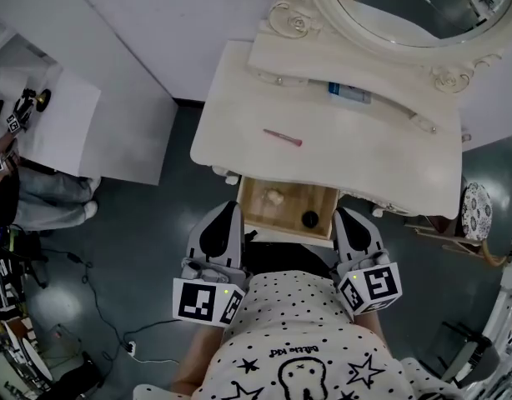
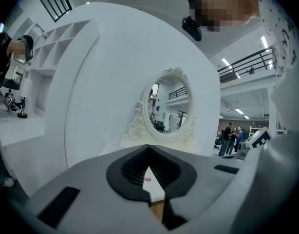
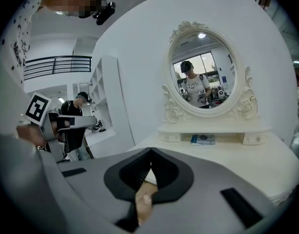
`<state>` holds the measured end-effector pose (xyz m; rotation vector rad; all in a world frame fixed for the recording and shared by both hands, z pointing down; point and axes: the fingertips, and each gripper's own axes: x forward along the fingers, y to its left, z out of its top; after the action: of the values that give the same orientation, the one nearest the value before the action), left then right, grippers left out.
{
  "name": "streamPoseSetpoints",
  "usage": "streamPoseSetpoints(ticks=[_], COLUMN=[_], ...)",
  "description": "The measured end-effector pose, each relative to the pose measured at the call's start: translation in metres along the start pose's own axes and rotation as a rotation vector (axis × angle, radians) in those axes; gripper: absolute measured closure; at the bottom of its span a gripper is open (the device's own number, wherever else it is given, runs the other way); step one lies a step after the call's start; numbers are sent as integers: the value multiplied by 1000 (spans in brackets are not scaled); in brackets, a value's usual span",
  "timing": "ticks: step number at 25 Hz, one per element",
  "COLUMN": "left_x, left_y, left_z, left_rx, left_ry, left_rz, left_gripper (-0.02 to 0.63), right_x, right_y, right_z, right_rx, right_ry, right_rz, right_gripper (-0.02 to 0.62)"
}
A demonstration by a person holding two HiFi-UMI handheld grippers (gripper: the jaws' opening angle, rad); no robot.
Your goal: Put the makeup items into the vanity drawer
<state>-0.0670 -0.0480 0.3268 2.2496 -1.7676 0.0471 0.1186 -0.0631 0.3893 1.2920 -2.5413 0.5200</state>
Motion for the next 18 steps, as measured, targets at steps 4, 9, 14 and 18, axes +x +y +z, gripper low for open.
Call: streamPoseSetpoints(ticks=[4,9,14,18], left_x=[9,13,11,6], left_y=[3,5,7,16], left_z=[5,7,4,3], left_rx=[30,33,29,13], left_ry=[10,15,25,24], left_rz=[-34,-58,-66,-51], left_gripper=[611,611,611,611], right_x=[3,10,19,35], right_y=[3,3,5,7], right_z=[4,5,13,28], right_rx=[6,19,3,-96], right_ry=[-5,-8,-31,-41], right_rz=[-14,-37,-27,-7], right_gripper=[587,586,586,586])
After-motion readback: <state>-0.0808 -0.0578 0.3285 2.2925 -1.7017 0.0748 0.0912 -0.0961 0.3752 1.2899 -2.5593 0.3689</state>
